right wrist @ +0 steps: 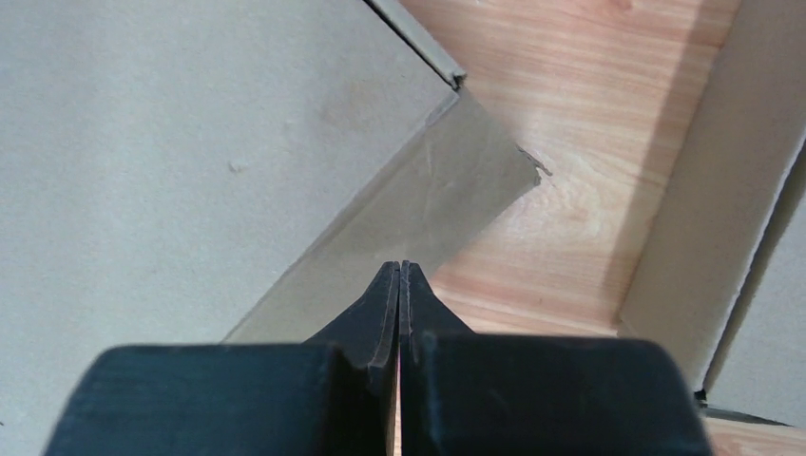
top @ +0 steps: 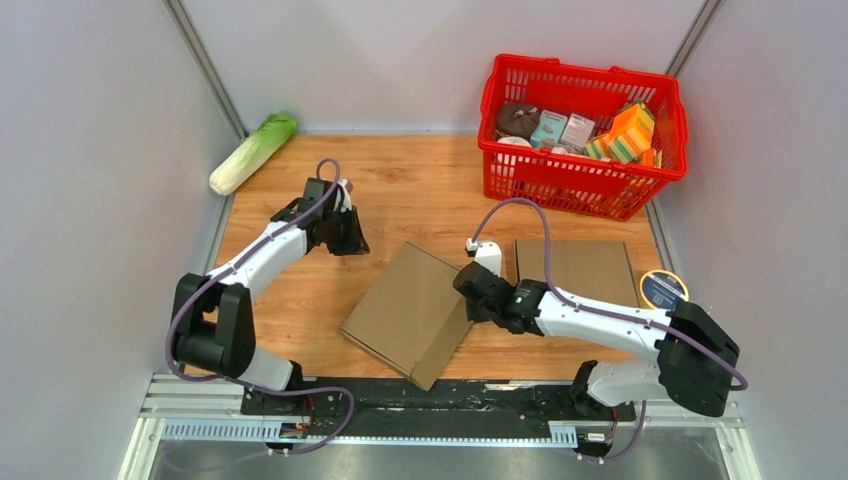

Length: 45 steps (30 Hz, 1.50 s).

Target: Fold the paper box

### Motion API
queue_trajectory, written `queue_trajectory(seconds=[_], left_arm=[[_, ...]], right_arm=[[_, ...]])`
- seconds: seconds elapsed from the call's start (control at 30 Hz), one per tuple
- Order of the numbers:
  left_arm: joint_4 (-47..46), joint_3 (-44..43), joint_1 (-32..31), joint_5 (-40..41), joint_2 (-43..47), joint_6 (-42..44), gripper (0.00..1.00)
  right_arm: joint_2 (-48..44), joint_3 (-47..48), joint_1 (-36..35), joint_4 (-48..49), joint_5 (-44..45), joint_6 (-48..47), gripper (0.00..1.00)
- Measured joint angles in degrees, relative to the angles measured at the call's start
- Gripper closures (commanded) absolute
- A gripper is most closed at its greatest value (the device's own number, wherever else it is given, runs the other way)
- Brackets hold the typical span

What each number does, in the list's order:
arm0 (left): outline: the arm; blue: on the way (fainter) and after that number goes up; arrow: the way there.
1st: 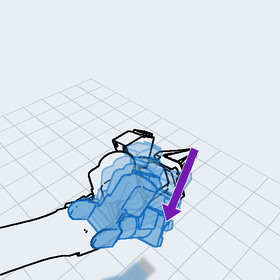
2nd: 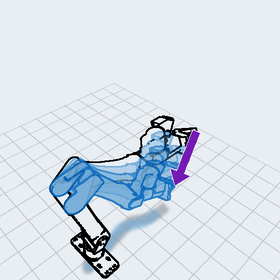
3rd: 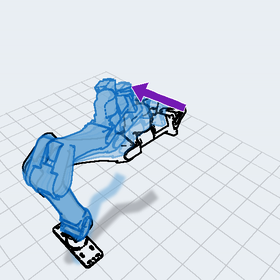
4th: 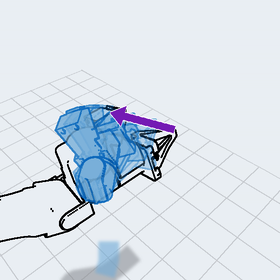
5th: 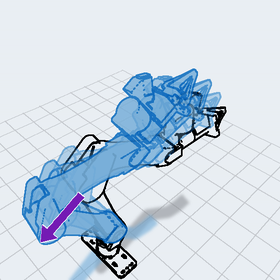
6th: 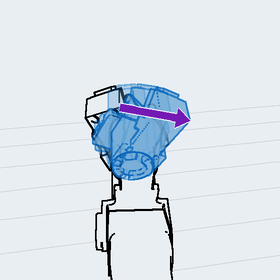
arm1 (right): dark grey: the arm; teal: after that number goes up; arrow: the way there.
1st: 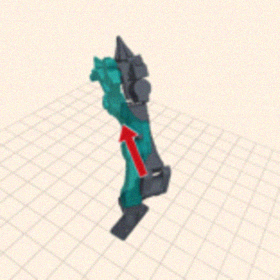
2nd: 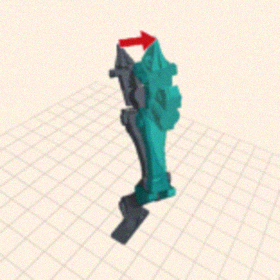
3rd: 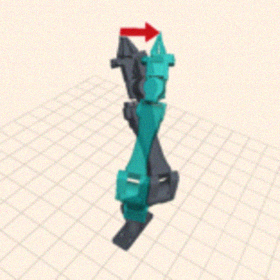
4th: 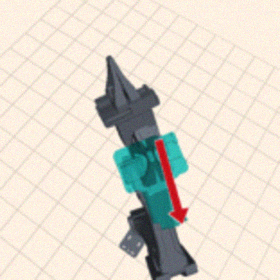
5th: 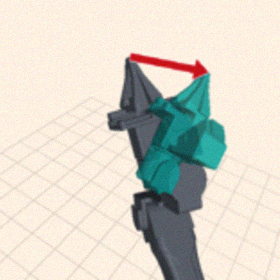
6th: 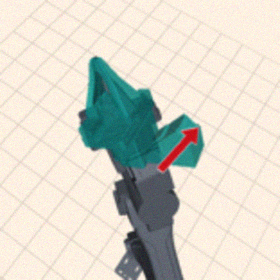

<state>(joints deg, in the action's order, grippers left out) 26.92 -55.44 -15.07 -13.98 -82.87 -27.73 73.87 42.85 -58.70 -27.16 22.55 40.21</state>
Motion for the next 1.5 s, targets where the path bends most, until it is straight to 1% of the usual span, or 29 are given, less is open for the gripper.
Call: queue_trajectory(seconds=[0.17, 0.27, 0.3, 0.33, 0.4, 0.47, 0.57, 0.67, 0.7, 0.8, 0.83, 0.93, 1.03, 1.13, 1.23, 1.4, 1.5], left_arm=[[-0.15, 0.07, -1.14, -1.18, -5.46, 0.59, 0.87], [-0.74, 0.92, -4.13, -2.23, -8.41, 0.09, 0.91], [-1.53, 1.36, -5.18, -3.26, -8.96, -0.42, 0.96], [-2.80, 1.95, -6.05, -3.45, -9.40, -0.85, 0.98], [-5.60, 3.21, -6.47, -3.28, -9.62, -2.03, 0.99], [-7.63, 4.07, -5.73, -3.06, -9.60, -3.04, 0.99], [-9.01, 4.22, -5.01, -2.01, -9.38, -3.45, 0.98], [-9.29, 4.42, -4.44, -2.21, -8.35, -3.58, 0.90], [-9.20, 4.55, -3.85, -2.71, -7.78, -3.72, 0.84], [-8.37, 4.94, -0.94, -4.81, -5.77, -3.80, 0.78], [-7.98, 4.94, 0.00, -5.40, -5.01, -3.78, 0.78], [-5.68, 3.52, 2.19, -6.16, -3.74, -3.08, 0.77], [-3.48, 0.13, 2.56, -6.51, -4.28, -2.16, 0.78], [-1.99, -4.28, 2.49, -6.49, -6.51, -0.96, 0.82], [-1.05, -8.28, 2.45, -6.51, -10.51, 0.07, 0.84], [-0.48, -10.93, 1.60, -6.43, -16.37, 0.48, 0.88], [0.20, -11.72, -0.63, -6.47, -18.95, 0.44, 0.90]], right_arm=[[0.52, -0.07, 1.53, -1.57, -1.44, 1.38, 1.00], [2.10, -0.94, 1.86, 2.60, -3.08, 1.51, 1.00], [3.34, -1.14, 1.88, 4.63, -3.74, 1.40, 1.00], [4.96, -1.11, 1.90, 6.71, -4.31, 0.81, 1.00], [8.50, -1.09, 2.05, 9.97, -5.99, -0.15, 1.00], [11.98, -1.03, 2.58, 12.26, -7.54, -0.72, 1.00], [12.72, -1.03, 4.98, 14.97, -10.03, -0.81, 1.00], [11.78, -1.29, 7.93, 16.50, -10.97, -1.51, 1.00], [10.80, -1.29, 8.57, 16.17, -10.51, -1.90, 1.00], [7.06, -0.22, 8.76, 12.20, -9.03, -3.50, 1.00], [5.86, 0.61, 8.70, 10.78, -8.46, -4.09, 1.00], [3.41, 1.92, 9.27, 8.41, -7.39, -5.14, 1.00], [2.25, 2.01, 12.31, 6.71, -7.26, -5.60, 1.00], [2.78, 2.49, 16.57, 5.07, -7.54, -6.21, 1.00], [3.85, 3.34, 19.08, 4.39, -7.96, -6.88, 1.00], [10.05, 7.26, 20.00, 5.05, -11.02, -7.30, 1.00], [16.11, 10.45, 20.00, 7.30, -13.79, -7.13, 1.00]])
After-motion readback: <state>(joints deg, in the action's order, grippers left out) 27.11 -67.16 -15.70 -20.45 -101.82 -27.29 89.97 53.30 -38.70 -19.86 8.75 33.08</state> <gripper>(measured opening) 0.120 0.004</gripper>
